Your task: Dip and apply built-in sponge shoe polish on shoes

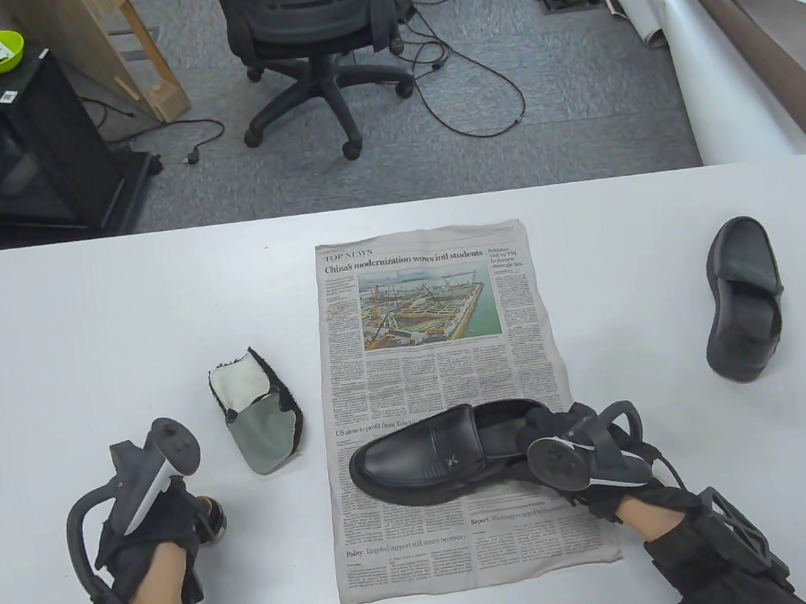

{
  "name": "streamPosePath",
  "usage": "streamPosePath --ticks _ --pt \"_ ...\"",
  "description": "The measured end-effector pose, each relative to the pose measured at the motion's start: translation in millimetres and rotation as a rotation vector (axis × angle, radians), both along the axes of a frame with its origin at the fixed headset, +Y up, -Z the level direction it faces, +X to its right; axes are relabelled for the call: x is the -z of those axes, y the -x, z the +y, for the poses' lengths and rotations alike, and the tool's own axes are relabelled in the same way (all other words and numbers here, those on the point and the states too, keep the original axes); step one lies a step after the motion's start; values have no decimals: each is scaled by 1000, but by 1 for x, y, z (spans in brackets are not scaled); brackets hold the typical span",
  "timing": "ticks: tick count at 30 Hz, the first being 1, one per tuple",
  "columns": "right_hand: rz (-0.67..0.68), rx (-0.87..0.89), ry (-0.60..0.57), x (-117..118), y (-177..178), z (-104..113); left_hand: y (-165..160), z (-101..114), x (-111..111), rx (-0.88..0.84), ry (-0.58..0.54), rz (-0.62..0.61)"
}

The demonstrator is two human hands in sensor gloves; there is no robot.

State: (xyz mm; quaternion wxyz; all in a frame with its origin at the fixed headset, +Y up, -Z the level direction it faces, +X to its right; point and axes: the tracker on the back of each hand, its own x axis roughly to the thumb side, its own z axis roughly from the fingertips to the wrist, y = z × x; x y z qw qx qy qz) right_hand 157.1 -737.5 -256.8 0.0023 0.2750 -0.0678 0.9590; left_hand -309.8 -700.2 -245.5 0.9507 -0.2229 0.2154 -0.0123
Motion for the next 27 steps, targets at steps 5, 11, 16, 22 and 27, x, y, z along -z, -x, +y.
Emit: streamPosePath --ticks 5,11,16,22,27 --pt "1 1 0 0 0 0 -2 -2 1 22 8 2" --pt "-1 0 -1 0 0 0 -9 19 -8 8 -97 -17" --pt "-2 0 0 0 0 0 -55 26 1 -213 -139 -176" --pt "0 -1 3 0 0 0 -134 38 19 -344 -164 -344" --pt "3 0 0 0 0 0 -188 30 32 -148 -141 -376"
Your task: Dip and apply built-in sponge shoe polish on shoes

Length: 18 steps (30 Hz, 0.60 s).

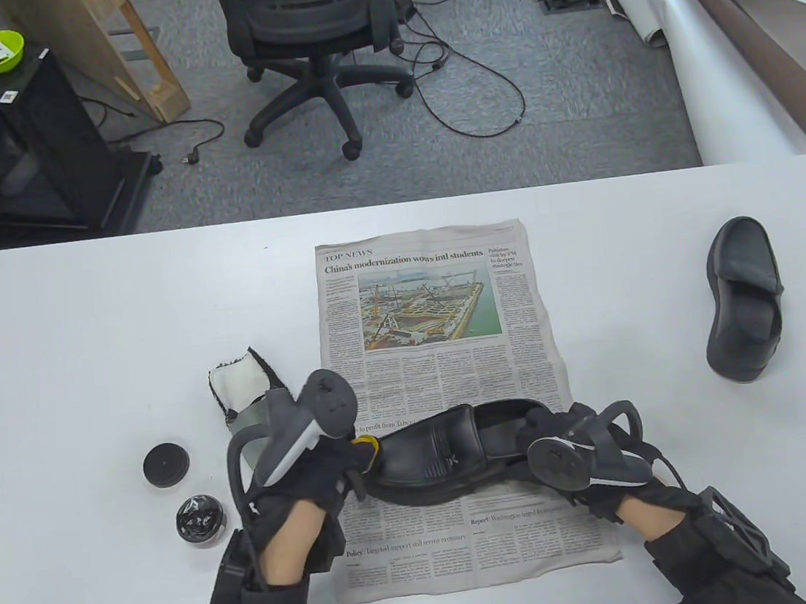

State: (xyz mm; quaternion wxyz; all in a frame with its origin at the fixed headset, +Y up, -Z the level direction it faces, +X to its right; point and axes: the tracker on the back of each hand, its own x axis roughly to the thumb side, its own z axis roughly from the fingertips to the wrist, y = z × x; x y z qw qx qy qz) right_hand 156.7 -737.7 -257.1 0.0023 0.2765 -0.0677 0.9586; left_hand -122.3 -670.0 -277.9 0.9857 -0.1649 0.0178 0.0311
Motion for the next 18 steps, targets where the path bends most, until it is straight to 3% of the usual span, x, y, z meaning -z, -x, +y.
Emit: streamPosePath --ticks 6,8,18 --pt "2 2 2 0 0 0 -30 -24 8 185 -32 -13" --pt "2 3 3 0 0 0 -33 -29 5 178 -92 4" --pt "0 3 1 0 0 0 -26 -29 -4 172 -100 -36"
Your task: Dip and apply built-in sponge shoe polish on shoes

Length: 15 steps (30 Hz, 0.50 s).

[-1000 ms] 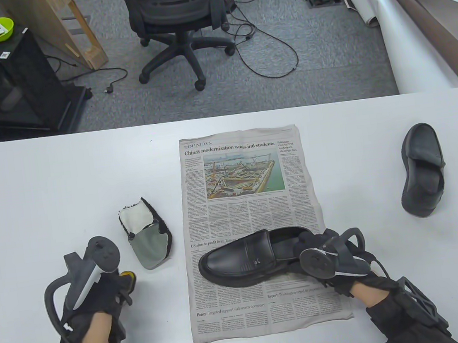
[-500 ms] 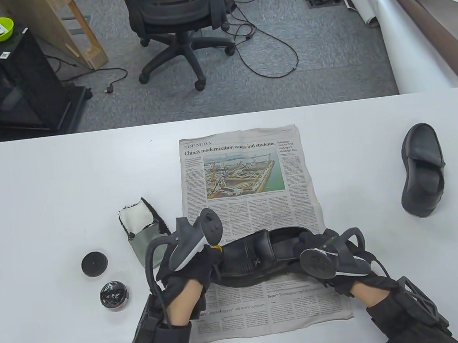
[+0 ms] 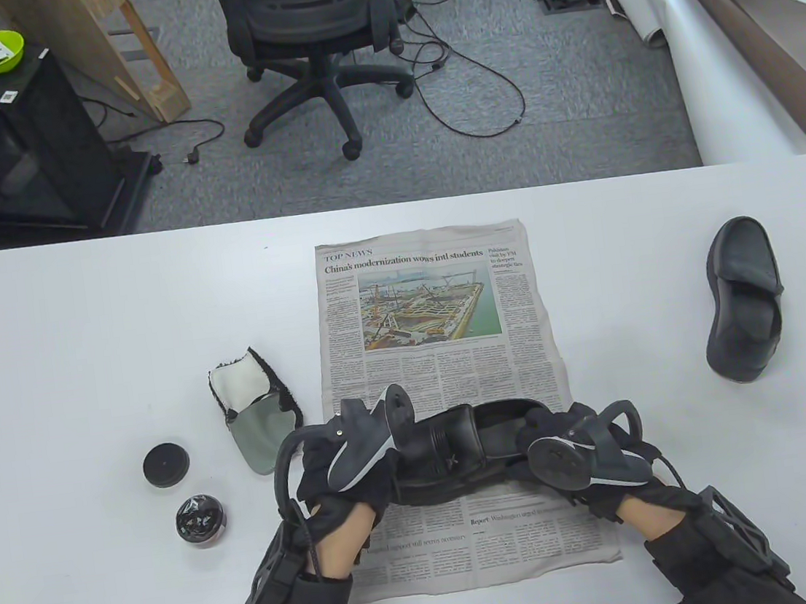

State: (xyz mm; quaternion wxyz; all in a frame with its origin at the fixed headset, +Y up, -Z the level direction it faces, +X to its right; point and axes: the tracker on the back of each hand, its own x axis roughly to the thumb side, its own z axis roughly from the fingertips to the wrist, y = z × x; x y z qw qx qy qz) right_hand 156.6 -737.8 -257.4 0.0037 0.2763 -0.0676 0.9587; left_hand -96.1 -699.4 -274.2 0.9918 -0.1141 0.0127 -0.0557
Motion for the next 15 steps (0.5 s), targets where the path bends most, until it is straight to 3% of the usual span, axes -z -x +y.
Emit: streamPosePath --ticks 6,11,13,15 --pt "-7 3 -1 0 -1 0 -5 1 -7 -21 58 -36" --pt "-1 5 5 0 -1 0 -16 2 -12 -148 137 -117" --pt "1 8 6 0 -1 0 -22 2 -11 -194 107 -113" --pt "4 8 11 1 -2 0 -27 2 -9 -131 51 -105"
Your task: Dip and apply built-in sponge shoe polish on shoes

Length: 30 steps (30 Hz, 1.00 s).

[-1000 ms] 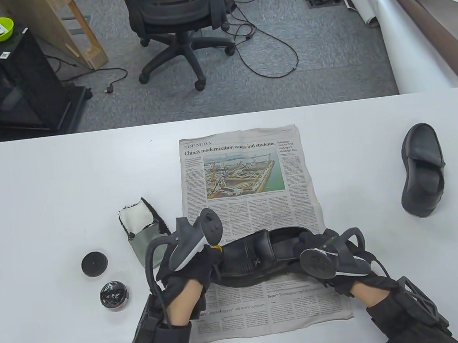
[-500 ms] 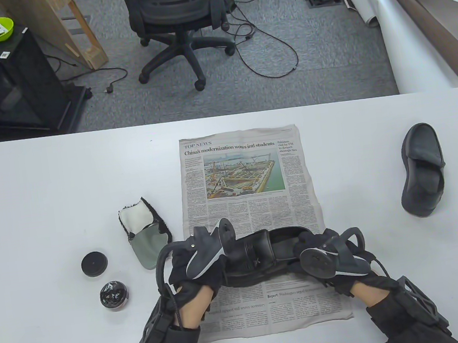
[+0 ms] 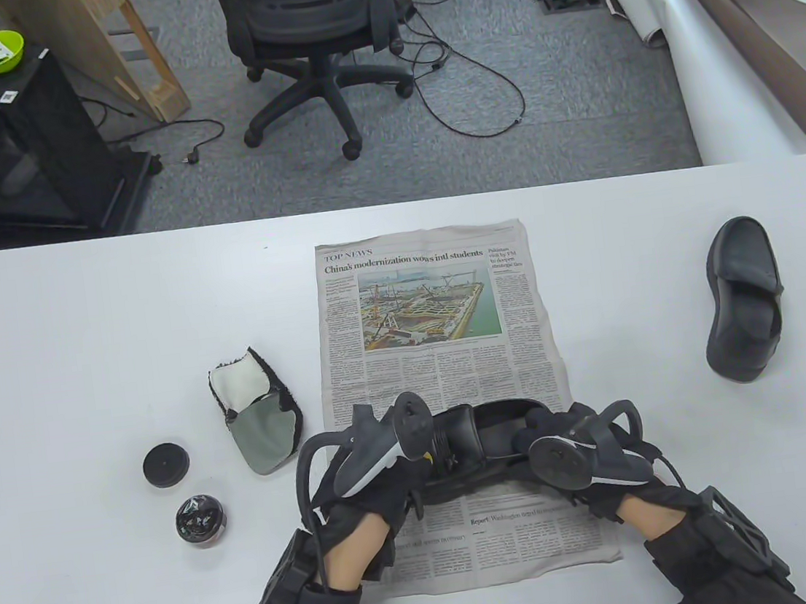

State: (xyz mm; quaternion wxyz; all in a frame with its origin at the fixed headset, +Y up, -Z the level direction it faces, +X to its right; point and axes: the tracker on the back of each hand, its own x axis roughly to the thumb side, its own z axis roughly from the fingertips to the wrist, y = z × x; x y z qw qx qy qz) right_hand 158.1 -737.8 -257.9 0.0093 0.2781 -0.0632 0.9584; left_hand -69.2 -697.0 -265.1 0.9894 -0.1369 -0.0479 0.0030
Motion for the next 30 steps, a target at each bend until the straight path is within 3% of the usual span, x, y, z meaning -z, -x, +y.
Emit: streamPosePath --ticks 9,16,23,30 --pt "4 13 9 1 -1 0 5 -5 16 136 -149 67" --pt "2 18 4 1 -1 0 23 -1 15 159 -68 84" --pt "-3 11 5 1 -1 0 18 3 1 213 -4 46" --pt "-4 10 11 1 -1 0 8 -1 -5 51 37 -21"
